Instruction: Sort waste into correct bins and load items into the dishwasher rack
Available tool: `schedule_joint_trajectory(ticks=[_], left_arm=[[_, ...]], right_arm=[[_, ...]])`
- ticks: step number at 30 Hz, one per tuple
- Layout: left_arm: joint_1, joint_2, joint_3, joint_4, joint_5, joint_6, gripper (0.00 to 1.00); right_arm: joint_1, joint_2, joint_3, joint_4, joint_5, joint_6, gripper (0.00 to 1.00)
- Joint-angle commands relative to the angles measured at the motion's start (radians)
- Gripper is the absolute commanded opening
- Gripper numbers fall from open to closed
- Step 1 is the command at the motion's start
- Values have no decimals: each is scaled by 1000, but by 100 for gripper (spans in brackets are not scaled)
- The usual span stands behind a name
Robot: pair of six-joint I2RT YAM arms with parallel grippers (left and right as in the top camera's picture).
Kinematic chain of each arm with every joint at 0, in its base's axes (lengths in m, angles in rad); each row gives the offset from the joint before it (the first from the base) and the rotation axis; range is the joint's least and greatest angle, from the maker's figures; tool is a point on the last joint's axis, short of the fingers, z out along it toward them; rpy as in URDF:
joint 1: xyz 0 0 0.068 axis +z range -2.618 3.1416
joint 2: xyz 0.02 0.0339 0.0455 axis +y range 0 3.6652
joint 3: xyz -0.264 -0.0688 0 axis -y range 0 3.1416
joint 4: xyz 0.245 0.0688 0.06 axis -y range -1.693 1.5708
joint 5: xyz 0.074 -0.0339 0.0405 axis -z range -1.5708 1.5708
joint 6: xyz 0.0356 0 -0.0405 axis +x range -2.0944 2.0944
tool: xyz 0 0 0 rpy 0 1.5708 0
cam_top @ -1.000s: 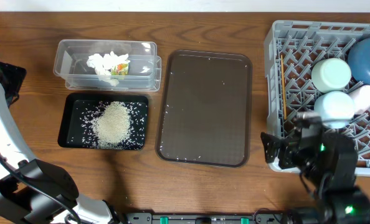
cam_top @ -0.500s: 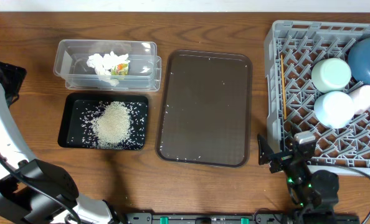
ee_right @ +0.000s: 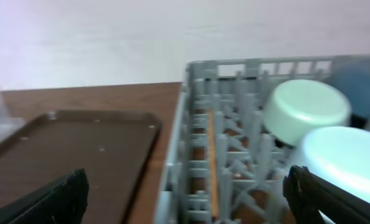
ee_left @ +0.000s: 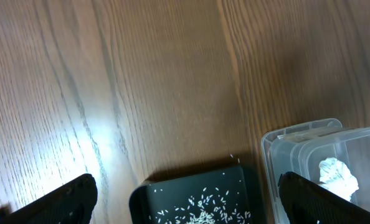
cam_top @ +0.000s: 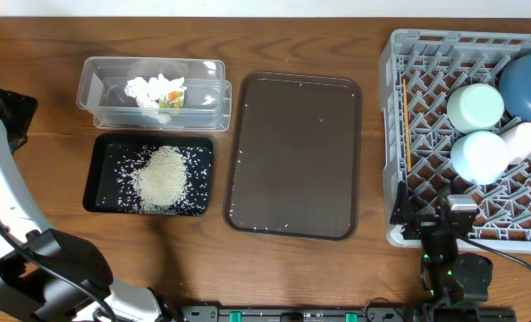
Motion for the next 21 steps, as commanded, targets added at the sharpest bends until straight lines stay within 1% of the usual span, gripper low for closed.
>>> schedule_joint_trajectory(ticks=[1, 5, 21], left_arm=[[4, 5, 2, -3, -6, 3, 95], [4, 5, 2, -3, -6, 3, 95], [4, 5, 2, -3, -6, 3, 95]], right_arm=[[-11, -10, -6, -3, 38, -137, 99], [-11, -10, -6, -3, 35, -171, 99], [-11, -10, -6, 1, 24, -152, 99]])
